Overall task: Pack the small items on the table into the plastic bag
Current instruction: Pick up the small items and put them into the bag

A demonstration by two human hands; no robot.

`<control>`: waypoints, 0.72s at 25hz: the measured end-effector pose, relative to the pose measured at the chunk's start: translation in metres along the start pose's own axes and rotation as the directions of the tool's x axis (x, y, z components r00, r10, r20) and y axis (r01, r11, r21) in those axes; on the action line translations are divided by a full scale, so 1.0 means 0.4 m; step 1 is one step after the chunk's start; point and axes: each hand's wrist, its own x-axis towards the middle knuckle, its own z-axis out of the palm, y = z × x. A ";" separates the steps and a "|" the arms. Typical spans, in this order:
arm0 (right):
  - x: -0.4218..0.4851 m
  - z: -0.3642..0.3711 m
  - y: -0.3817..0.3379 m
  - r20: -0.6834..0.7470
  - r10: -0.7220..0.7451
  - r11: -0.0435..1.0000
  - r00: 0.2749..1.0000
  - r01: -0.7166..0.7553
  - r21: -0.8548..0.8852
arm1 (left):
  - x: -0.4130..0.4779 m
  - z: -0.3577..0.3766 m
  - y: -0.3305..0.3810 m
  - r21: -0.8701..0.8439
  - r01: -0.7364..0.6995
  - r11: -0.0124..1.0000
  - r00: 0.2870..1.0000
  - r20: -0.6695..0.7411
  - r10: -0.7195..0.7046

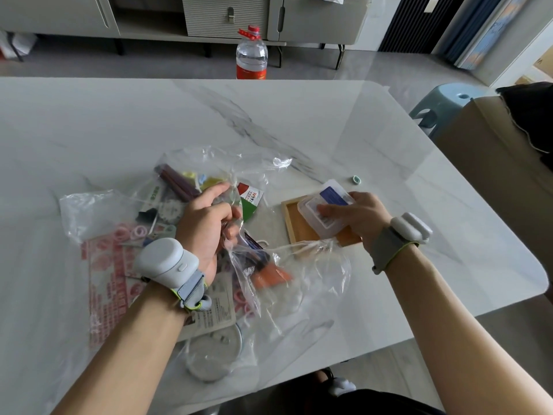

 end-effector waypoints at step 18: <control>-0.145 0.284 -0.092 0.454 -0.222 0.971 0.863 0.236 0.027 | -0.015 -0.033 0.059 -0.036 -0.083 0.996 0.995 0.058 0.085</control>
